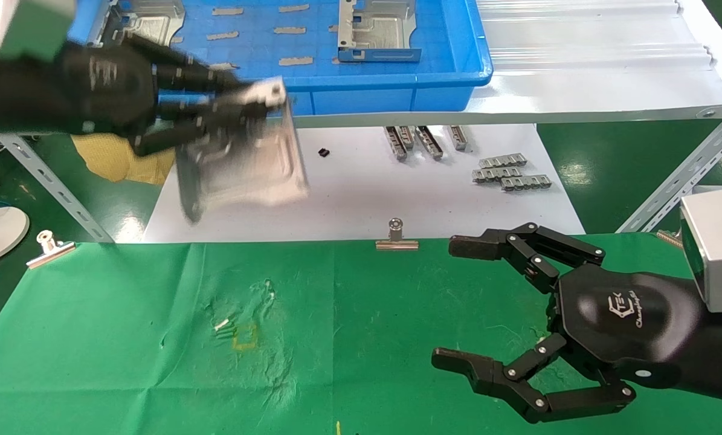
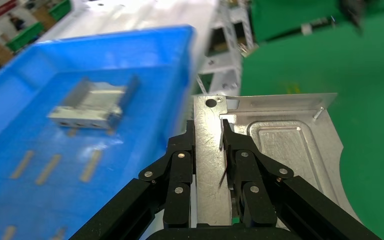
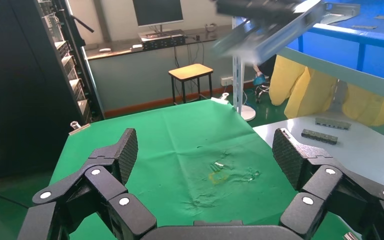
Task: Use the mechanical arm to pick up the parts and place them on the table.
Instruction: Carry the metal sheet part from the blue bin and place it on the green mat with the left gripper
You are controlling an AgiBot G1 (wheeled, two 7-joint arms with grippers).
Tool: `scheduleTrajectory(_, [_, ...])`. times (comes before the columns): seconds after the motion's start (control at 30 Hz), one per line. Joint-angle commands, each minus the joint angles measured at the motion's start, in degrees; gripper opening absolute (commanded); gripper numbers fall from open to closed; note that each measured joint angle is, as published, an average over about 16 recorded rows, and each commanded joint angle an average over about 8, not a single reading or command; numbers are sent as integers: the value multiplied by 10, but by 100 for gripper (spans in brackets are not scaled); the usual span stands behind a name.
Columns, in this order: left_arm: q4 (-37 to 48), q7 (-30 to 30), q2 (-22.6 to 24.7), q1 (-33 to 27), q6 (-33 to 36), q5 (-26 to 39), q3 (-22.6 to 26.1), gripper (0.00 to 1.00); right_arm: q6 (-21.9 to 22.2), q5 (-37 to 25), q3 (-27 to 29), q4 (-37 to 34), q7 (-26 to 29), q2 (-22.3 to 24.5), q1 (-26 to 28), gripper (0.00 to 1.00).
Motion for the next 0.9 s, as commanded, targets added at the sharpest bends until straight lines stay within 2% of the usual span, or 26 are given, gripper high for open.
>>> scheduleTrajectory(0.03, [-50, 9, -23, 25, 2, -29, 15, 0, 0, 0, 0, 0, 0, 0, 0, 100])
scheduleTrajectory(0.13, [-112, 27, -55, 62, -1, -62, 57, 0, 0, 0, 0, 0, 0, 0, 0, 100])
scheduleTrajectory(0.27, [-135, 67, -70, 91, -9, -54, 118, 0, 0, 0, 0, 0, 0, 0, 0, 100])
scheduleTrajectory(0.47, [-78, 147, -36, 109, -22, 6, 184, 0, 0, 0, 0, 0, 0, 0, 0, 100])
scheduleTrajectory(0.7, [9, 210, 7, 113, -27, 15, 198, 0, 0, 0, 0, 0, 0, 0, 0, 100])
scheduleTrajectory(0.87, [67, 232, 31, 116, -36, 6, 197, 25, 0, 0, 0, 0, 0, 0, 0, 100])
scheduleTrajectory(0.9, [77, 237, 36, 117, -39, 7, 197, 35, 0, 0, 0, 0, 0, 0, 0, 100])
